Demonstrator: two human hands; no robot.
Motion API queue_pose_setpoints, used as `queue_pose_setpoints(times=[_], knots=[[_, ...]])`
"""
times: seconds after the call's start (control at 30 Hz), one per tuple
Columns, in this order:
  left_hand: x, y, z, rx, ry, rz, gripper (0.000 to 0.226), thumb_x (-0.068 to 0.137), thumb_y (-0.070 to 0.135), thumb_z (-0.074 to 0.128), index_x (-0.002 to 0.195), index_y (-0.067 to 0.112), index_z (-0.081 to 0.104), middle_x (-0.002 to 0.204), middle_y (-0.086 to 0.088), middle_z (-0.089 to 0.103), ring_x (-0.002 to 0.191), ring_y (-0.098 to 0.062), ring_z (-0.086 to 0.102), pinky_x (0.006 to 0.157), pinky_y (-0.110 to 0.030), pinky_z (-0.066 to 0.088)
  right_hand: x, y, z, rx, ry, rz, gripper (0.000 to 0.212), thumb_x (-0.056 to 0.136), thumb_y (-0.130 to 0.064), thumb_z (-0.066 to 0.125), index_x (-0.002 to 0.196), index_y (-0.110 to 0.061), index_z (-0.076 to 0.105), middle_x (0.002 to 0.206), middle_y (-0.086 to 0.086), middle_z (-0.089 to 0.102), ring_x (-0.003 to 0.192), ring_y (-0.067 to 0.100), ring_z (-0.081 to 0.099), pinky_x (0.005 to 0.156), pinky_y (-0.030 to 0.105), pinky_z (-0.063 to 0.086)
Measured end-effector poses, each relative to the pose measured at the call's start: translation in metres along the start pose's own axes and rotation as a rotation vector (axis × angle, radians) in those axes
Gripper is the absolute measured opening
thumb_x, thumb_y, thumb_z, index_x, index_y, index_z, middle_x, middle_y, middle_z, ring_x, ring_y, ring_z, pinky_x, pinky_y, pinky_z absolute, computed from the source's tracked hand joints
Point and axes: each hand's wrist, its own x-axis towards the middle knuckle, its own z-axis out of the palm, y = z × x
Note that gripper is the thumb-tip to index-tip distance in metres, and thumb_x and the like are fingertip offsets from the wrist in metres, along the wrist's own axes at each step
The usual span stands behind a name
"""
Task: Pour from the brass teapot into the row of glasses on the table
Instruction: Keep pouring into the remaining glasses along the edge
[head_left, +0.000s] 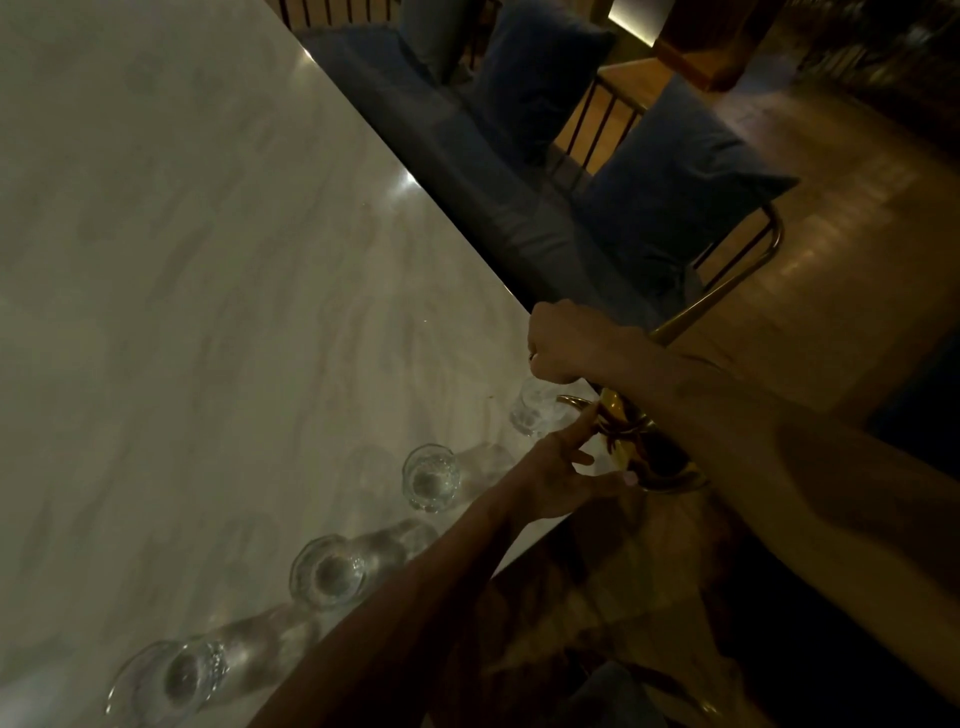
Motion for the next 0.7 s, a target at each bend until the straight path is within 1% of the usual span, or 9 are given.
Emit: queue_pose_setpoints(times=[0.03,0.1,0.17,0.27,0.37,0.53,0.63,0.67,0.7], knots=[[0.0,0.002,0.0,-0.004,0.001,0.006,0.086,0.091,0.032,0.073,0.153,0.049,0.017,0.162,0.008,0.032,0.144,-0.01,0.036,0.108,-0.032,0.047,0.0,0.0,0.0,-0.003,0.004,0.0,0.01,0.092,-0.016,0.063,0.084,-0.01,0.063,0.082,0.006,0.063,0.071,0.02,0.063,0.061,0.027,0.047],[0.0,0.005,0.001,-0.015,0.001,-0.006,0.084,0.091,0.033,0.073,0.145,0.057,0.014,0.163,0.009,0.029,0.143,-0.008,0.035,0.108,-0.029,0.047,0.0,0.0,-0.001,-0.012,0.007,0.002,0.018,0.091,-0.015,0.063,0.075,-0.012,0.055,0.077,0.005,0.06,0.066,0.018,0.058,0.058,0.027,0.044],[0.0,0.008,0.001,-0.035,0.002,-0.035,0.084,0.09,0.034,0.074,0.143,0.059,0.013,0.164,0.009,0.028,0.143,-0.009,0.034,0.109,-0.031,0.047,0.0,-0.001,-0.003,-0.019,0.003,0.003,0.024,0.091,-0.014,0.063,0.07,-0.014,0.05,0.072,0.004,0.057,0.063,0.017,0.056,0.057,0.027,0.043],[0.001,0.007,0.001,-0.036,0.004,-0.03,0.088,0.09,0.032,0.074,0.152,0.05,0.014,0.163,0.009,0.031,0.139,-0.002,0.034,0.109,-0.033,0.047,0.0,-0.003,-0.005,-0.028,-0.002,0.007,0.02,0.09,-0.013,0.063,0.074,-0.013,0.053,0.07,0.003,0.055,0.064,0.018,0.058,0.062,0.03,0.05],[0.002,0.005,0.0,-0.031,0.0,-0.039,0.093,0.09,0.033,0.075,0.159,0.04,0.014,0.161,0.01,0.035,0.141,-0.004,0.036,0.11,-0.034,0.047,-0.001,-0.004,-0.006,-0.022,0.003,0.007,0.024,0.09,-0.011,0.062,0.07,-0.013,0.05,0.068,0.003,0.053,0.06,0.016,0.054,0.06,0.029,0.046],[0.003,0.007,0.0,-0.01,-0.001,-0.068,0.091,0.089,0.036,0.075,0.156,0.047,0.013,0.16,0.012,0.034,0.144,-0.009,0.036,0.11,-0.036,0.047,-0.006,-0.003,-0.007,0.002,0.022,0.035,0.019,0.091,-0.013,0.063,0.074,-0.012,0.054,0.073,0.004,0.057,0.064,0.017,0.057,0.059,0.028,0.046],[0.0,0.009,-0.002,0.06,-0.004,-0.047,0.09,0.089,0.038,0.075,0.152,0.055,0.013,0.16,0.012,0.036,0.144,-0.008,0.036,0.109,-0.032,0.047,-0.013,0.0,-0.01,0.04,0.046,0.062,0.009,0.093,-0.016,0.063,0.089,-0.008,0.061,0.079,0.004,0.06,0.071,0.018,0.061,0.061,0.026,0.046],[-0.001,0.009,-0.004,0.095,-0.013,-0.038,0.089,0.089,0.037,0.075,0.151,0.056,0.014,0.16,0.011,0.036,0.144,-0.007,0.036,0.108,-0.031,0.047,-0.017,0.002,-0.011,0.065,0.063,0.073,0.01,0.094,-0.016,0.062,0.088,-0.009,0.059,0.077,0.003,0.059,0.07,0.017,0.06,0.059,0.025,0.044],[-0.002,0.009,-0.005,0.125,-0.022,-0.024,0.088,0.089,0.037,0.075,0.151,0.054,0.015,0.16,0.01,0.036,0.143,-0.008,0.037,0.108,-0.031,0.046,-0.02,0.005,-0.012,0.097,0.083,0.088,0.016,0.094,-0.017,0.062,0.081,-0.011,0.055,0.074,0.002,0.055,0.067,0.015,0.057,0.056,0.023,0.04]])
